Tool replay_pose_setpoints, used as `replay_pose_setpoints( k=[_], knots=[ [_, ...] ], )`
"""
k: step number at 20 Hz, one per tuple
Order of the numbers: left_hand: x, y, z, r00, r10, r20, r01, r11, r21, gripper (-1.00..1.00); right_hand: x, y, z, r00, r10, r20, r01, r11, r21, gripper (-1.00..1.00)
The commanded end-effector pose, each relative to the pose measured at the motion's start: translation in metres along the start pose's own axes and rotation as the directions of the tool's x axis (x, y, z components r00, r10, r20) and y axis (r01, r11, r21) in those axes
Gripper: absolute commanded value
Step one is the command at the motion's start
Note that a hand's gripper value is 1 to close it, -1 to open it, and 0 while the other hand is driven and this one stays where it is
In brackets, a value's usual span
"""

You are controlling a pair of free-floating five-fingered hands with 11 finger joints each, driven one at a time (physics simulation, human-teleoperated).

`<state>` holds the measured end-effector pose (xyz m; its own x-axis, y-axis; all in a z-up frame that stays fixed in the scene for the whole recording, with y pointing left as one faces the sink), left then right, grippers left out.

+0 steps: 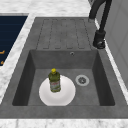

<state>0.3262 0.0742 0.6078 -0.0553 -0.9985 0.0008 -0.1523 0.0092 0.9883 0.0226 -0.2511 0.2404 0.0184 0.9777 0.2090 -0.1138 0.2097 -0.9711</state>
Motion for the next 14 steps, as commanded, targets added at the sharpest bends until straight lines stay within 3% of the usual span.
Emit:
replay_pose_setpoints(
  k=[1,7,9,10,11,13,14],
  knots=[
    [0.006,-0.022,-0.027,1.0000,0.001,-0.001,-0.001,0.9997,-0.026,-1.00,0.000,0.000,0.000,1.000,0.000,0.000,0.000,1.000,0.000,0.00],
    [0.009,-0.036,-0.060,0.9966,-0.040,-0.072,0.038,0.9988,-0.032,-1.00,0.000,0.000,0.000,1.000,0.000,0.000,0.000,1.000,0.000,0.00],
    [0.003,-0.029,-0.061,0.9941,-0.052,-0.095,0.046,0.9971,-0.061,-1.00,0.000,0.000,0.000,1.000,0.000,0.000,0.000,1.000,0.000,0.00],
    [0.004,-0.025,-0.045,0.9916,-0.048,-0.120,0.045,0.9986,-0.029,-1.00,0.000,0.000,0.000,1.000,0.000,0.000,0.000,1.000,0.000,0.00],
    [0.003,-0.020,-0.028,0.9927,-0.045,-0.112,0.043,0.9989,-0.019,-1.00,0.000,0.000,0.000,1.000,0.000,0.000,0.000,1.000,0.000,0.00],
    [-0.001,-0.017,-0.009,0.9940,-0.043,-0.101,0.047,0.9983,0.034,-1.00,0.000,0.000,0.000,1.000,0.000,0.000,0.000,1.000,0.000,0.00],
    [-0.002,-0.018,-0.003,0.9943,-0.044,-0.097,0.048,0.9982,0.037,-1.00,0.000,0.000,0.000,1.000,0.000,0.000,0.000,1.000,0.000,0.00]
  ],
)
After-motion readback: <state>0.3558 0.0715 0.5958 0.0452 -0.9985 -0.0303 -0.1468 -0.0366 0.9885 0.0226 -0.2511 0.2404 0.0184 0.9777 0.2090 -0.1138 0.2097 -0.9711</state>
